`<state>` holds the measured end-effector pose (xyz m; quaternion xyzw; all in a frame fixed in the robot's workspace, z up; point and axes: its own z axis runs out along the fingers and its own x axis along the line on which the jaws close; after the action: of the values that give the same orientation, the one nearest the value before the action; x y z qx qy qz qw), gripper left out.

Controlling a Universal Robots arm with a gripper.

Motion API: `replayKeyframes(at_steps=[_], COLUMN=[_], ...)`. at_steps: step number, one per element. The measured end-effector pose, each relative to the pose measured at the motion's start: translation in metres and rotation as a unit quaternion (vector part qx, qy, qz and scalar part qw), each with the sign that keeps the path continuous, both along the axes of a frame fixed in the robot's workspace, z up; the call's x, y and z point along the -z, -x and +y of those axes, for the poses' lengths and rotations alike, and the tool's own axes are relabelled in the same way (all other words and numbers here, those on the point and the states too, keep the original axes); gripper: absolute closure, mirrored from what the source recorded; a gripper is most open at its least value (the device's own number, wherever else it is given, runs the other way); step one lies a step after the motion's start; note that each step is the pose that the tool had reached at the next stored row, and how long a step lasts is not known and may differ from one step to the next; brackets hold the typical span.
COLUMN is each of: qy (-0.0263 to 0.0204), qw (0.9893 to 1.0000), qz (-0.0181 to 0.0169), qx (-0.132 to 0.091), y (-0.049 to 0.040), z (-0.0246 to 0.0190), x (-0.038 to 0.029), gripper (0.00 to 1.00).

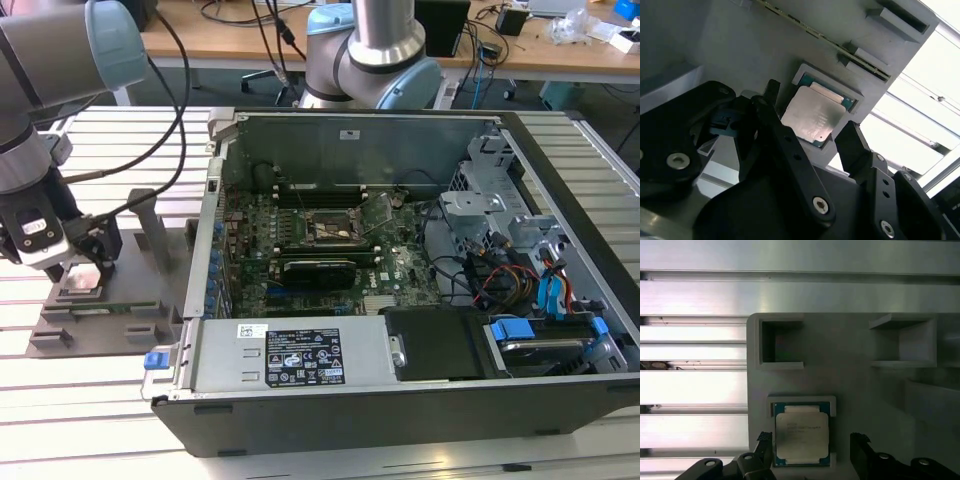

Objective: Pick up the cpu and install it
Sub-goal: 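Pick up the cpu and move it towards the insertion slot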

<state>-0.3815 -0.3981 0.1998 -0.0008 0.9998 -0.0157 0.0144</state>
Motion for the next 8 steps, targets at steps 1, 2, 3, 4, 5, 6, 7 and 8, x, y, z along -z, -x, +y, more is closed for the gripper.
replayKeyframes(at_steps=[1,2,3,4,5,6,7,8], qy=[0.0,-0.0001,-0.0001,-0.0001,-0.0001,-0.0001,-0.0001,-0.0001], qw=[1.0,1.0,1.0,1.0,1.0,1.0,1.0,1.0], qz=[0.0,-0.0001,-0.0001,-0.0001,0.0,-0.0001,0.0,0.0], qx=[0.0,0.0,0.0,0.0,0.0,0.0,0.0,0.0], y=[0.0006,0.0011,0.0012,0.0013,0.0013,0.0014,0.0014,0.0015], z=[0.0,-0.0001,-0.0001,-0.0001,-0.0001,-0.0001,-0.0001,-0.0001], x=[0.0006,0.0014,0.0023,0.004,0.0055,0.007,0.0079,0.0097], gripper=[0.28,0.28,0.28,0.28,0.28,0.28,0.28,0.28])
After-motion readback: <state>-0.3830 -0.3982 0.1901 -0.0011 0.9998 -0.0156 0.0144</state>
